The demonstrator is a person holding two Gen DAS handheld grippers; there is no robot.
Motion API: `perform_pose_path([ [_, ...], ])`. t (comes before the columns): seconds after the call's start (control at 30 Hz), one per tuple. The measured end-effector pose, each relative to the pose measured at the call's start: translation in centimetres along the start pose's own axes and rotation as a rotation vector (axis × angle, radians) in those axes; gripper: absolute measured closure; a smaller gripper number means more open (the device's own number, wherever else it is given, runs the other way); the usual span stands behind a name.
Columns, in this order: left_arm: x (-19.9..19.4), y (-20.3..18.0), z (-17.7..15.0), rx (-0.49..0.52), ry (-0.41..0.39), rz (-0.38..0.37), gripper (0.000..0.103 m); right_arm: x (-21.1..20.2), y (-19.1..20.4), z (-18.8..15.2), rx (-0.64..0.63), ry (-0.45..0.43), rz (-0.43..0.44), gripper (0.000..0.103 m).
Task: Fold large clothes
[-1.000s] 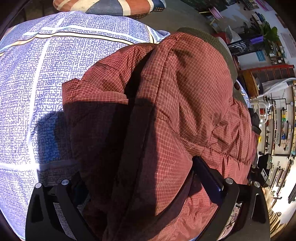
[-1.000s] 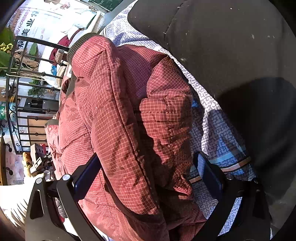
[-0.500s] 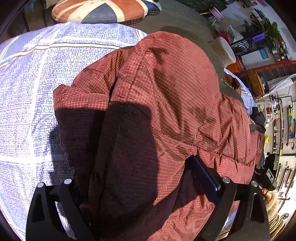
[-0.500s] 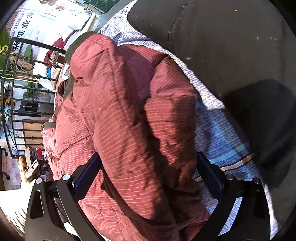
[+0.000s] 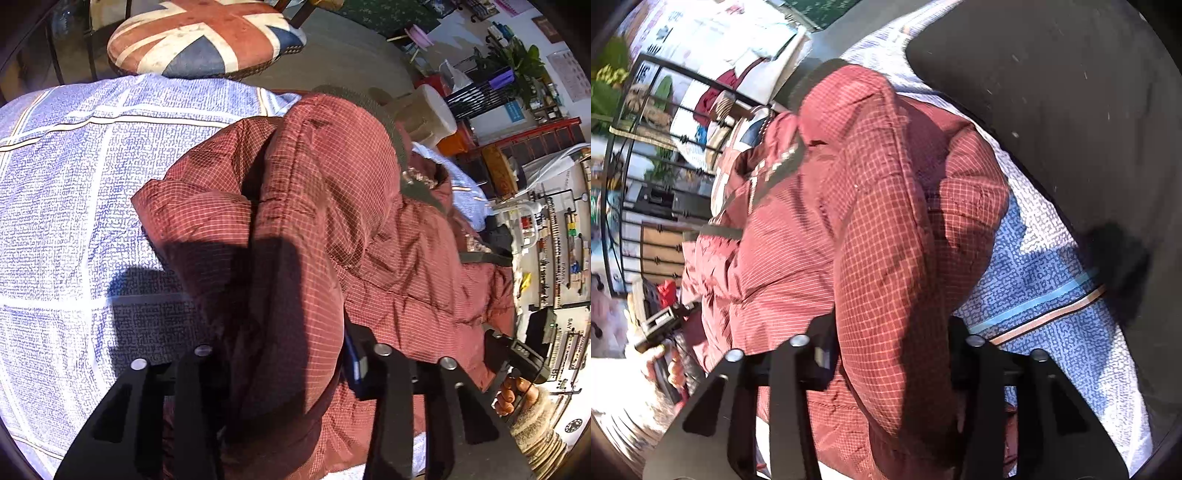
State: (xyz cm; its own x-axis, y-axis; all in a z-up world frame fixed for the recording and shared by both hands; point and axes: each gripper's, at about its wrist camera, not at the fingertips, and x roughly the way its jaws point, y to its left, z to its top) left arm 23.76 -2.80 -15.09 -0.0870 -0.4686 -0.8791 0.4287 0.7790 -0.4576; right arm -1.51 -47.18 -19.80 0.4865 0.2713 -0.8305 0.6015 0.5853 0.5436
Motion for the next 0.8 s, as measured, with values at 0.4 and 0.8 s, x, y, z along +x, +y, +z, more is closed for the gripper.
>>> perform_pose_path([
  [0.4, -5.6, -5.8, -4.3, 0.113, -0.069, -0.128, 0.074, -4.8, 4.2, -3.2, -0.096, -0.055, 0.021, 0.079],
  [0.8, -11.7, -8.9, -12.8, 0.157, -0.144, -0.146, 0.076, -9.5, 8.4, -9.2, -0.232, -0.005, 0.025, 0.081],
])
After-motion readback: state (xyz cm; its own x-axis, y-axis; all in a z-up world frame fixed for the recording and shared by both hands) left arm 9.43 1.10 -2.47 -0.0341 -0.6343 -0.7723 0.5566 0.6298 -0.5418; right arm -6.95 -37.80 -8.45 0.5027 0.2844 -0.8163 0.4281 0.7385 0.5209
